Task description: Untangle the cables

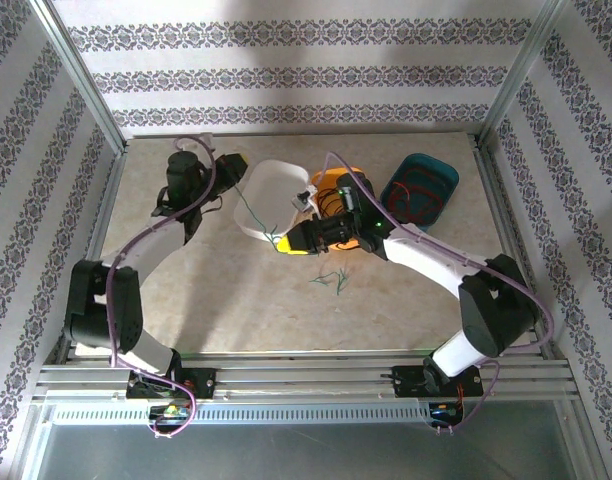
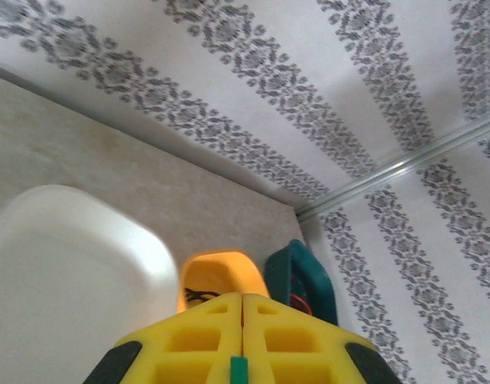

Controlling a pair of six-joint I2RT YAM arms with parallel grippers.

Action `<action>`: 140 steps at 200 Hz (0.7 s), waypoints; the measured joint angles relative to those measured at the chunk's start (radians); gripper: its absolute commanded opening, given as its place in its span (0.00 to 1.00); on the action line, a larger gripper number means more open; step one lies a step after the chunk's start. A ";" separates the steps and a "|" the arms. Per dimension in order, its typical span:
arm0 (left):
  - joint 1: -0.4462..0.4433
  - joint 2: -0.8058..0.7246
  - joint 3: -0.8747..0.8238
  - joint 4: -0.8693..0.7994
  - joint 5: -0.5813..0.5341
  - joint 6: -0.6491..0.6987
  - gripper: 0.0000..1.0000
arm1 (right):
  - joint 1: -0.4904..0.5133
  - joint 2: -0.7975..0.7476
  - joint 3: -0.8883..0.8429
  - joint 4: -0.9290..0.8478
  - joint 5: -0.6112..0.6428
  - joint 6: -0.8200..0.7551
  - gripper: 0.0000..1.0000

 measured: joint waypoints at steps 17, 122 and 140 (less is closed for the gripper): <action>-0.025 0.055 0.041 0.011 0.022 -0.022 0.01 | -0.004 -0.035 0.000 -0.002 0.016 -0.021 0.00; 0.012 -0.099 -0.293 0.229 0.029 -0.114 0.99 | -0.181 -0.097 -0.001 -0.081 0.132 -0.031 0.00; 0.011 -0.178 -0.305 0.197 0.042 -0.078 0.99 | -0.181 -0.089 -0.001 -0.082 0.142 -0.031 0.00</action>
